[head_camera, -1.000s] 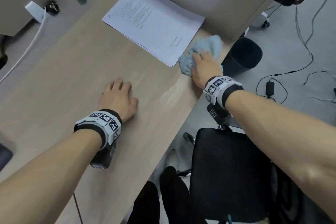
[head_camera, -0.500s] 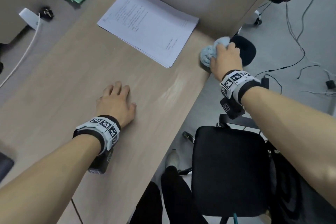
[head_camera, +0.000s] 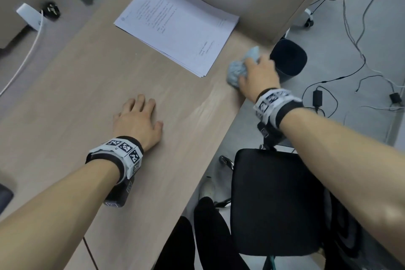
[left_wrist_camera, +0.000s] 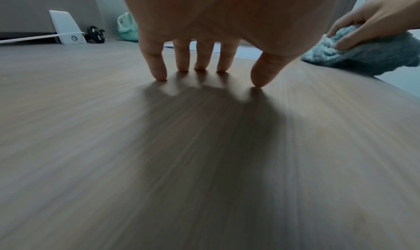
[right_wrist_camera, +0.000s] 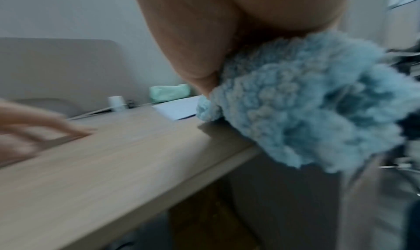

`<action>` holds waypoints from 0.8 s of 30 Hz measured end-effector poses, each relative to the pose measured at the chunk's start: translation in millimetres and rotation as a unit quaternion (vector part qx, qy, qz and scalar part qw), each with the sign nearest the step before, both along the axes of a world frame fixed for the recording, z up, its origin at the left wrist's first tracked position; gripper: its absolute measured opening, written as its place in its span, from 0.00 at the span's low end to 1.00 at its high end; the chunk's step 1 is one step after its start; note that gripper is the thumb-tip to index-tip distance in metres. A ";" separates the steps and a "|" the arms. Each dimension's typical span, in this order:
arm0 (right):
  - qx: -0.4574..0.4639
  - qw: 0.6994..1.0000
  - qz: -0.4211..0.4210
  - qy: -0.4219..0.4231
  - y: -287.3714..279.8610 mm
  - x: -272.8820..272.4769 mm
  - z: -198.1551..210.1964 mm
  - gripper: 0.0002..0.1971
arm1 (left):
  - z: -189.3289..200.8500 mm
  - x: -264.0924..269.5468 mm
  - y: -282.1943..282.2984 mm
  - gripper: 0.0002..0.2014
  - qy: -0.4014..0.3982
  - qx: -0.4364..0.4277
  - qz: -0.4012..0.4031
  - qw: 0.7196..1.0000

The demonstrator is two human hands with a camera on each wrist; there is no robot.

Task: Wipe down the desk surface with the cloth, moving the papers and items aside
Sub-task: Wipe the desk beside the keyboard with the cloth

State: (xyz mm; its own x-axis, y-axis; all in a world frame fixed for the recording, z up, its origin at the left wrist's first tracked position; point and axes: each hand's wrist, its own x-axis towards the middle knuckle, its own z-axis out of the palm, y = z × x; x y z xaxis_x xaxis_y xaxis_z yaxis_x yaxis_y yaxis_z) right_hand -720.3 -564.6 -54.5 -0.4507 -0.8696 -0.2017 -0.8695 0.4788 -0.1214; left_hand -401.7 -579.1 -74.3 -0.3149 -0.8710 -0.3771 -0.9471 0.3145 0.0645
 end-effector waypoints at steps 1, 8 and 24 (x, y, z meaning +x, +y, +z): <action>0.001 0.998 0.044 -0.042 10.1 19.1 -3.3 0.19 | 0.6 -0.4 1.3 0.29 -0.002 -0.001 0.001 1.000; 0.030 0.997 -0.008 -0.075 26.2 38.9 -7.1 0.19 | 5.8 7.7 -8.7 0.31 0.018 0.029 -0.005 0.999; 0.017 0.967 0.069 -0.244 -23.7 127.3 55.0 0.30 | 27.3 38.6 -28.3 0.11 0.236 0.180 0.214 0.931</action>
